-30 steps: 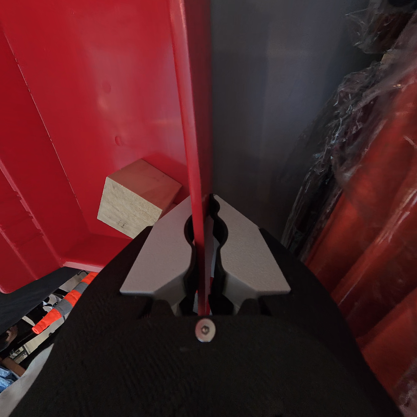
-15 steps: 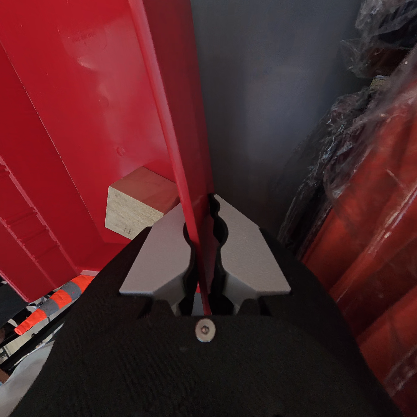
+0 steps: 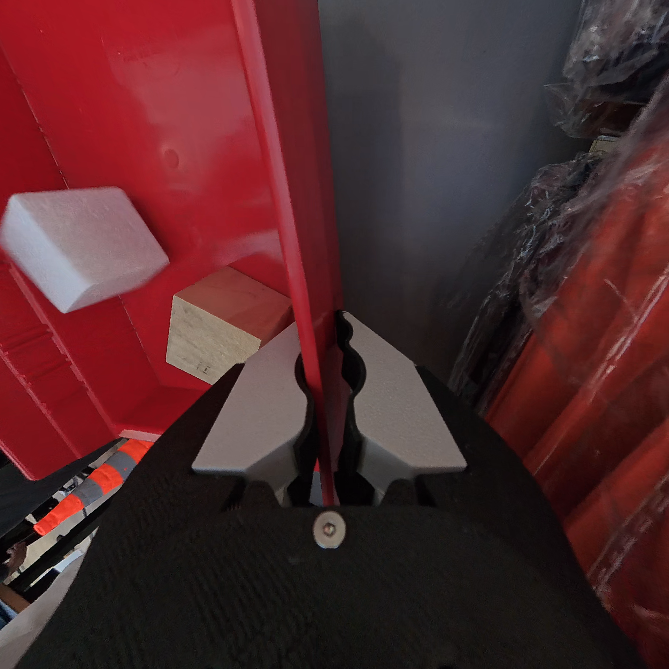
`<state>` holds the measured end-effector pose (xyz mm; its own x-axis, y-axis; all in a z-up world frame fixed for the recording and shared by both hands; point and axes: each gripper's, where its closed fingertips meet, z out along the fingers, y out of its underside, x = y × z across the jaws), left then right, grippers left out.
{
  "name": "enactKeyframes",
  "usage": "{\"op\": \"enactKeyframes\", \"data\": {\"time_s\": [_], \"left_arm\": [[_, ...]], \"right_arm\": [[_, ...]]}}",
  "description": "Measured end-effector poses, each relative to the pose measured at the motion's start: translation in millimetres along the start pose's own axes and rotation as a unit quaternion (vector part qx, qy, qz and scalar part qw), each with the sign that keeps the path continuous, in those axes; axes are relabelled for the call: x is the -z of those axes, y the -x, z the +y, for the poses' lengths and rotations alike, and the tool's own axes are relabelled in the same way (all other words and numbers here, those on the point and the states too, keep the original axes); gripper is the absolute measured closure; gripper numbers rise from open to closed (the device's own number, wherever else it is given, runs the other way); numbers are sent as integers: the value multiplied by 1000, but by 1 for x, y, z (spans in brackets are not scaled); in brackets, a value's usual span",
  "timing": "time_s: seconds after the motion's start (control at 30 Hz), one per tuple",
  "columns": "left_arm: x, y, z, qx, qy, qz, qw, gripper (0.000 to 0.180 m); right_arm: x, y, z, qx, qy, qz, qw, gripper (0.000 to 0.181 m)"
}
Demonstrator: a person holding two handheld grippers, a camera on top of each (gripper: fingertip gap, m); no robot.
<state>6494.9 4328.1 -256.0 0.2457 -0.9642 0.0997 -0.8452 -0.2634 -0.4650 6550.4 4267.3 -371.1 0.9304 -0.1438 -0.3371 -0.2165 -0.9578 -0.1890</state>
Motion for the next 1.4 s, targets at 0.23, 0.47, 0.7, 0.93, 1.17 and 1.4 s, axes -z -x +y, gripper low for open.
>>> {"op": "enactKeyframes", "data": {"time_s": [0.23, 0.47, 0.7, 0.93, 1.17, 1.4], "left_arm": [[-15, 152, -125, -9, -42, -149, 988, 57], [-86, 222, -148, 17, 46, -168, 985, 80], [-36, 176, -171, -1, -71, -120, 990, 119], [52, 26, -47, -76, -56, -27, 995, 118], [52, 21, -43, -1, -103, 4, 995, 82], [-25, 173, -149, 20, -67, -142, 987, 71]], "right_arm": [[9, 12, 4, 0, -8, -7, 1000, 178], [16, 22, 10, 5, -12, -17, 1000, 177], [17, 18, 8, 17, -13, -18, 1000, 177], [12, 14, 7, 28, -2, -17, 999, 178], [9, 14, 11, 41, 7, -6, 999, 178], [9, 17, 22, 30, 4, -4, 1000, 177]]}}
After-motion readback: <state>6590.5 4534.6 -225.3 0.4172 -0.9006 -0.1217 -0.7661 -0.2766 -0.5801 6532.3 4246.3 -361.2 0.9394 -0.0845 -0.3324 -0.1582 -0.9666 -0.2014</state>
